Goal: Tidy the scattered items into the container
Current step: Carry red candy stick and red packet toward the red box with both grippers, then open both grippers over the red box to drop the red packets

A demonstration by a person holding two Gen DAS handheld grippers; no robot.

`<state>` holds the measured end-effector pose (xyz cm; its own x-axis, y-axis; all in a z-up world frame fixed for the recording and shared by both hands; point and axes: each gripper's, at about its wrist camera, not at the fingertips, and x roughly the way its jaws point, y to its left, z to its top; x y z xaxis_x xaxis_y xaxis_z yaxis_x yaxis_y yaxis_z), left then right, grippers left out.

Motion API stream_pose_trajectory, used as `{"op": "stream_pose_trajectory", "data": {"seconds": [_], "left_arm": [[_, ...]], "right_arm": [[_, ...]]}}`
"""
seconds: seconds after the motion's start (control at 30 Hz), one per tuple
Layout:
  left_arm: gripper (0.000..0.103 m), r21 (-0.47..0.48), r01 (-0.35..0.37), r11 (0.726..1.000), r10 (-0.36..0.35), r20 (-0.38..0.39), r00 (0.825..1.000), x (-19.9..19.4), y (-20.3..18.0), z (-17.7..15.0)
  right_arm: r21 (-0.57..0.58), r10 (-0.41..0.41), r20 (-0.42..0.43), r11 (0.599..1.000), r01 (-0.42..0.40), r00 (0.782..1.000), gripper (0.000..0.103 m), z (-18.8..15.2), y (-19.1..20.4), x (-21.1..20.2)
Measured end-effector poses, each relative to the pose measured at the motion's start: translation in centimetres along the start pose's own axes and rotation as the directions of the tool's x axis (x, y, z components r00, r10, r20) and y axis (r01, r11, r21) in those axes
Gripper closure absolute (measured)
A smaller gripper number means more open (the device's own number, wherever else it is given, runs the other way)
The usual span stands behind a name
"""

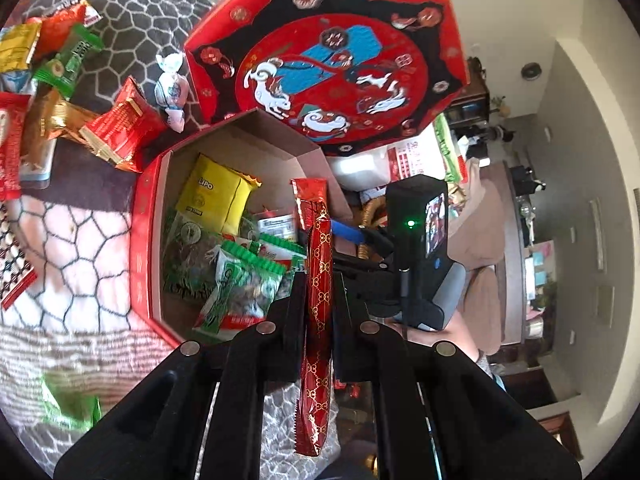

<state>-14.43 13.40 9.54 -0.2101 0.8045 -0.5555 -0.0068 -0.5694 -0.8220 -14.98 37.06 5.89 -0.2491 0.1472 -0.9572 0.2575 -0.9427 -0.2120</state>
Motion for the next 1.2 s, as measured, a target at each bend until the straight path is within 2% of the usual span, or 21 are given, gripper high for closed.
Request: {"op": "stream_pose_trajectory", "data": {"seconds": [0.1, 0.2, 0.3, 0.4, 0.5, 0.57, 0.67, 0.73, 0.83, 0.93, 1.07, 1.2], "left_arm": [[0.095, -0.008, 0.001, 1.0, -0.001, -0.01, 1.0, 0.8, 0.5, 0.0], [0.095, -0.012, -0.004, 1.0, 0.004, -0.017, 1.0, 1.1, 1.0, -0.1], [0.094, -0.021, -0.008, 1.0, 0.007, -0.022, 1.0, 1.4, 1.4, 0.0], [0.094, -0.024, -0.013, 1.0, 0.013, -0.02, 1.0, 1.5, 1.2, 0.0], [0.094, -0.015, -0.012, 1.0, 0.011, -0.02, 1.0, 1.4, 0.7, -0.2], [0.094, -0.011, -0.009, 1.0, 0.009, -0.022, 1.0, 1.4, 0.3, -0.2], [0.093, -0.018, 0.005, 1.0, -0.005, -0.026, 1.0, 1.6, 0.0, -0.1], [0.093, -0.017, 0.002, 1.0, -0.002, -0.026, 1.0, 1.8, -0.2, 0.1], [0.093, -0.022, 0.003, 1.0, -0.004, -0.026, 1.0, 2.3, -0.2, 0.6], [0.093, -0.033, 0.003, 0.999, -0.004, -0.033, 0.999, 3.6, -0.3, 1.2], [0.093, -0.058, 0.028, 0.998, -0.029, -0.027, 0.999, 6.1, -1.0, 2.1], [0.093, -0.127, 0.06, 0.99, -0.057, 0.027, 0.998, 9.5, -1.2, 2.8]], "right_arm": [[0.046, 0.076, 0.02, 0.996, -0.077, 0.997, 0.058, -0.1, -0.8, 0.1], [0.075, 0.187, 0.031, 0.979, -0.189, 0.982, 0.058, -0.9, -0.8, -0.1], [0.052, 0.214, 0.026, 0.975, -0.215, 0.976, 0.058, -1.6, 0.0, -0.7], [0.041, 0.172, 0.03, 0.984, -0.174, 0.985, 0.059, -2.0, 0.0, -1.5], [0.019, 0.047, 0.036, 0.999, -0.048, 0.998, 0.059, -1.7, -0.9, -1.7], [-0.007, 0.0, 0.002, 1.0, 0.0, 1.0, 0.059, -1.5, -1.1, -1.0], [-0.024, -0.011, -0.047, 1.0, 0.01, 0.999, 0.058, -1.3, -0.6, 0.5], [-0.025, -0.026, -0.043, 0.999, 0.025, 0.999, 0.056, -1.1, -0.4, 0.3], [0.036, 0.011, 0.019, 0.999, -0.011, 1.0, 0.043, -1.1, -1.6, -1.8], [0.1, 0.088, 0.124, 0.99, -0.101, 0.988, 0.042, -2.0, -3.7, -5.8], [0.169, 0.119, 0.22, 0.973, -0.158, 0.968, 0.04, -3.8, -5.8, -10.2], [0.218, 0.122, 0.293, 0.957, -0.191, 0.948, 0.036, -5.0, -6.8, -12.0]]}}
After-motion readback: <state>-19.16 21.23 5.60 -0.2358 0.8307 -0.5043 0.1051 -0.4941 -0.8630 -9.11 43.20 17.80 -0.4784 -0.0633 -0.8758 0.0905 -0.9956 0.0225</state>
